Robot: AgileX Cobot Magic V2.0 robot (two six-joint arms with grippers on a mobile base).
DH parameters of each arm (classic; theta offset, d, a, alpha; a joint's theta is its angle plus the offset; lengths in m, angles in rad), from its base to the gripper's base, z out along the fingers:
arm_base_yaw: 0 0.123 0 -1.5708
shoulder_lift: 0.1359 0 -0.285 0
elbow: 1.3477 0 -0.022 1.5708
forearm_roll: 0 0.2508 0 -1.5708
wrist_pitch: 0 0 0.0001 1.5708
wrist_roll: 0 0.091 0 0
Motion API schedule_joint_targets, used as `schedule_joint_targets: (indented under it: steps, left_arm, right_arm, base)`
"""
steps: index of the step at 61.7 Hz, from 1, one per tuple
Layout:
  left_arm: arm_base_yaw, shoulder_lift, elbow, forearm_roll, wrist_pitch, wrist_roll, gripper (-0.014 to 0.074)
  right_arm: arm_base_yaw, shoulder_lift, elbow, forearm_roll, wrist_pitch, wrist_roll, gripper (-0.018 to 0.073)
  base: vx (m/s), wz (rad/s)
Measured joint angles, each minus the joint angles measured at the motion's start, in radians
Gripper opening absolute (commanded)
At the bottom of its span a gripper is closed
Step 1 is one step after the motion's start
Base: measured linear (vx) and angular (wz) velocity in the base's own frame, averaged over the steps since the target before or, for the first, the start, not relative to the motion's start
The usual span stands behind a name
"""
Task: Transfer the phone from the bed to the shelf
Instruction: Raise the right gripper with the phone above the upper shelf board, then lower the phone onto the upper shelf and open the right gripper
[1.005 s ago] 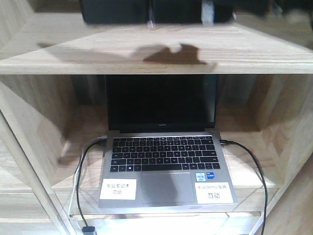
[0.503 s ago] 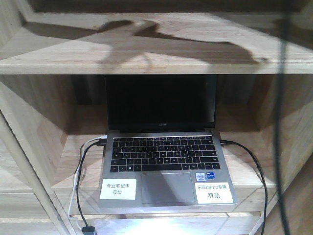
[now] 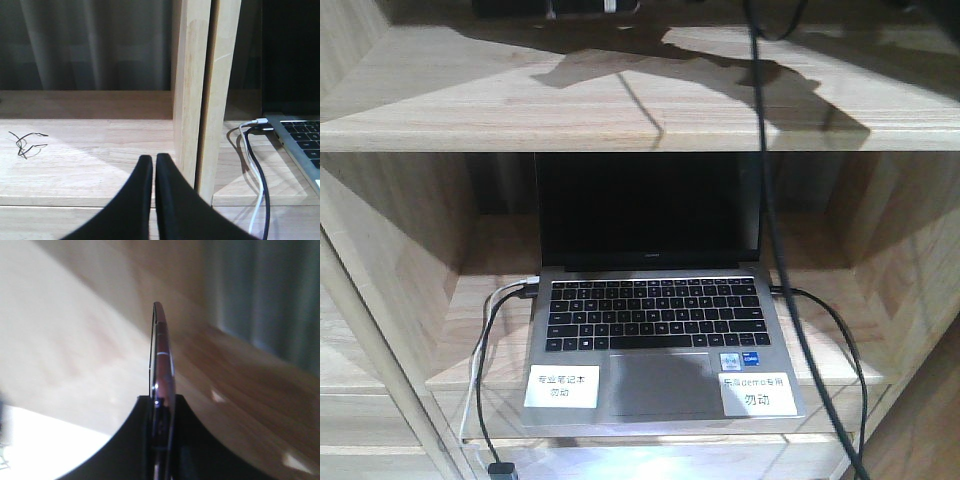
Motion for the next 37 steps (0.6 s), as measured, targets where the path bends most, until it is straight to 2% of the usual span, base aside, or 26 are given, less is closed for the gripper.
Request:
schedule_joint_targets:
  steps: [16, 37]
  left_arm:
    - [0.000, 0.000, 0.000, 0.000, 0.000, 0.000, 0.0001]
    - [0.000, 0.000, 0.000, 0.000, 0.000, 0.000, 0.0001]
  right_arm:
    - [0.000, 0.055, -0.001, 0.013, -0.047, -0.056, -0.0001]
    - [0.000, 0.077, -0.005, 0.019, -0.054, -0.064, 0.0031]
  base:
    - [0.00, 0.00]
    - [0.00, 0.00]
